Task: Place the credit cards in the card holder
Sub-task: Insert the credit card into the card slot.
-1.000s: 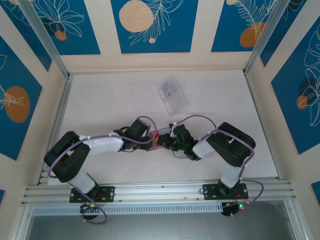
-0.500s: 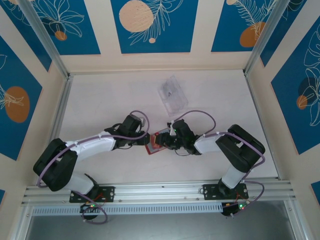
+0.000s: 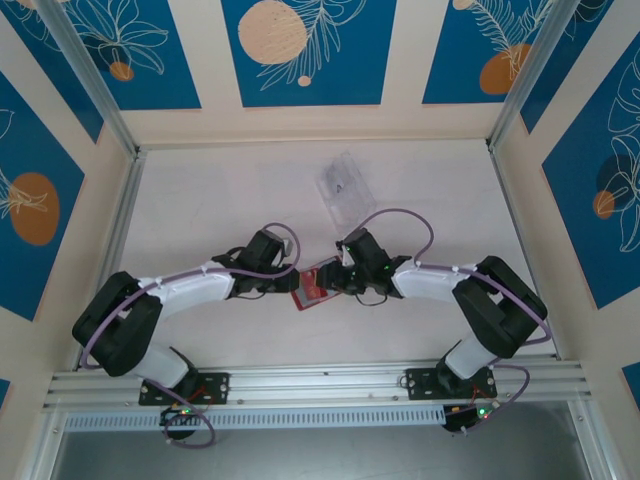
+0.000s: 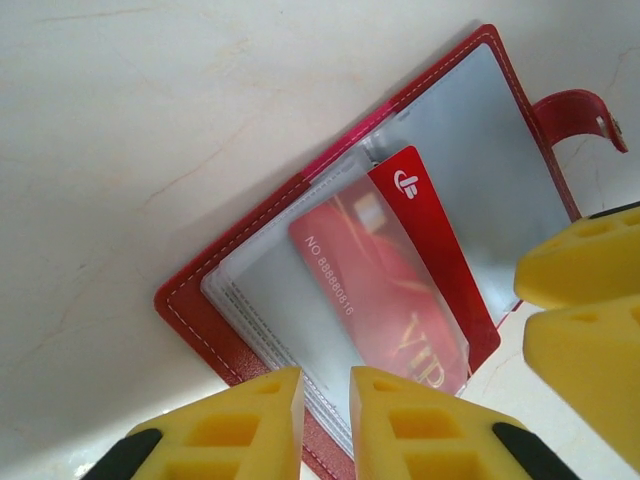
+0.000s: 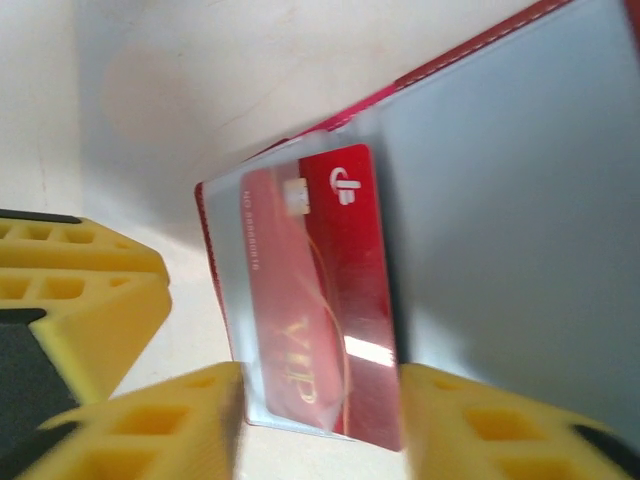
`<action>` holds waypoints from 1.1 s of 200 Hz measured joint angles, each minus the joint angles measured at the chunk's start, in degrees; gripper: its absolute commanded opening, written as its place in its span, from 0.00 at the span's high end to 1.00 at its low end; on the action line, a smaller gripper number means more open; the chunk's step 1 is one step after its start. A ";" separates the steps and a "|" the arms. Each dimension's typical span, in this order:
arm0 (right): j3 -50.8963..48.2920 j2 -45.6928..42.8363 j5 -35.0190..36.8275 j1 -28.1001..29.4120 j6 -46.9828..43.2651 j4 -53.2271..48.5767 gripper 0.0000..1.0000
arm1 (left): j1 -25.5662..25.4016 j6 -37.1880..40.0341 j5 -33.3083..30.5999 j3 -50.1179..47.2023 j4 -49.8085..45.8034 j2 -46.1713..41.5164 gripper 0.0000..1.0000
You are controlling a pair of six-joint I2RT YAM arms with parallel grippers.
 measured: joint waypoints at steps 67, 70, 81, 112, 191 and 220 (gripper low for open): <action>9.62 2.25 1.95 -2.12 -4.50 -8.79 1.00 | 0.00 0.02 0.39 -1.31 0.09 0.35 0.89; 10.10 2.67 1.95 -2.12 -4.81 -9.03 1.00 | 0.00 0.02 0.39 -1.36 0.11 0.44 0.89; 11.50 4.31 2.14 -2.12 -5.38 -9.62 1.00 | -0.02 0.02 0.39 -1.42 0.22 0.90 0.89; 13.16 8.31 2.84 -2.12 -6.32 -11.65 1.00 | -0.13 0.02 0.39 -1.42 0.31 2.47 0.89; 14.16 12.41 4.61 -1.07 -6.51 -13.40 1.00 | -0.26 0.07 0.35 -1.84 2.69 5.22 0.89; 14.45 12.57 4.02 -0.94 -6.49 -13.25 1.00 | -0.28 0.09 0.35 -1.92 3.30 5.42 0.89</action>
